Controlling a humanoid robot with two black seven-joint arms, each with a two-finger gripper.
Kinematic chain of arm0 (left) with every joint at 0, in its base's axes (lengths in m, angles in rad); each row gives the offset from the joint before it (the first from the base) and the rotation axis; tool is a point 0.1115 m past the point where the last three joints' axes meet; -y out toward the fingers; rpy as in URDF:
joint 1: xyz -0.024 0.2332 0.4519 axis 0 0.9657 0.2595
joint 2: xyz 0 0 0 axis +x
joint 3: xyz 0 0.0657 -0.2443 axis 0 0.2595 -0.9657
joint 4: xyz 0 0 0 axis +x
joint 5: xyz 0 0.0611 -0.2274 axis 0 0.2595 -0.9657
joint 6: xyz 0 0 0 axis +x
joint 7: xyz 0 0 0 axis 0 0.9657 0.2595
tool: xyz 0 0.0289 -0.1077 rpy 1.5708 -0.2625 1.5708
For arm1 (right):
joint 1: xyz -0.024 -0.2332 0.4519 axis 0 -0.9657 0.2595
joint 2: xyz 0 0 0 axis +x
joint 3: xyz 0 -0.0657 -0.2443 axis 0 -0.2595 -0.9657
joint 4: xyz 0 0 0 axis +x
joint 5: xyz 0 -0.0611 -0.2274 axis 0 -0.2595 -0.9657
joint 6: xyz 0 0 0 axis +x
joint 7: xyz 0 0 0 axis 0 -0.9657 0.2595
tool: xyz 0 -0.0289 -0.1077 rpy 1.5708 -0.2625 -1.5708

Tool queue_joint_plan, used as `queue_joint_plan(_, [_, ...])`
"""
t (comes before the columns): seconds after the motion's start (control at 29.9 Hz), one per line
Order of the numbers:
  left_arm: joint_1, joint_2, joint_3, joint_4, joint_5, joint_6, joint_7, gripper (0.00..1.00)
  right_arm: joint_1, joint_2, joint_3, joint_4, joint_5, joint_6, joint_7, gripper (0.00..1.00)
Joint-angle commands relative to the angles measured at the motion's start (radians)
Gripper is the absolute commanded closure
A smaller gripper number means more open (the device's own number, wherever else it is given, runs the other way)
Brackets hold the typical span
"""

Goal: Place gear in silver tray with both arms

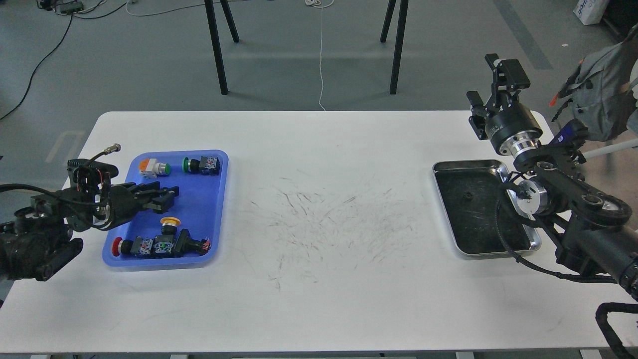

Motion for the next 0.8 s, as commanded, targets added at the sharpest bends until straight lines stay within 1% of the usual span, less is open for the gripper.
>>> queue_joint_plan(0.0, [-0.003,-0.001,0.069,0.02,0.001,0.027,0.0,0.62,0.0,-0.002,0.0,0.0,0.0,0.0,0.0,0.06])
queue_joint_plan(0.03, [-0.004,-0.004,0.082,0.029,-0.002,0.042,0.0,0.64,0.0,-0.002,-0.001,0.0,0.0,0.0,0.0,0.06])
queue_joint_plan(0.13, [-0.013,-0.031,0.087,0.026,-0.023,0.045,0.0,0.66,0.0,-0.002,-0.003,0.0,0.0,0.0,0.0,0.06])
queue_joint_plan(0.23, [-0.017,-0.042,0.089,0.065,-0.028,0.049,0.0,0.66,0.0,-0.002,-0.005,0.0,0.0,0.0,0.0,0.06])
queue_joint_plan(0.43, [-0.02,-0.042,0.084,0.072,-0.036,0.041,0.0,0.68,0.0,-0.001,-0.006,0.0,-0.001,0.0,0.0,0.06])
queue_joint_plan(0.5, [-0.026,-0.042,0.089,0.064,-0.057,0.038,0.0,0.74,0.0,-0.001,-0.008,-0.002,-0.003,0.0,0.0,0.06])
queue_joint_plan(0.53, [-0.027,-0.043,0.09,0.073,-0.066,0.036,0.0,0.75,0.0,-0.001,-0.008,-0.002,-0.003,-0.001,0.0,0.06])
queue_joint_plan(0.6, [-0.027,-0.042,0.084,0.061,-0.082,0.032,0.0,0.79,0.0,0.001,-0.008,-0.002,-0.003,0.0,0.0,0.06])
queue_joint_plan(0.77, [-0.026,-0.039,0.089,0.066,-0.12,0.026,0.0,0.8,0.0,0.004,-0.014,-0.002,-0.005,-0.001,0.0,0.05])
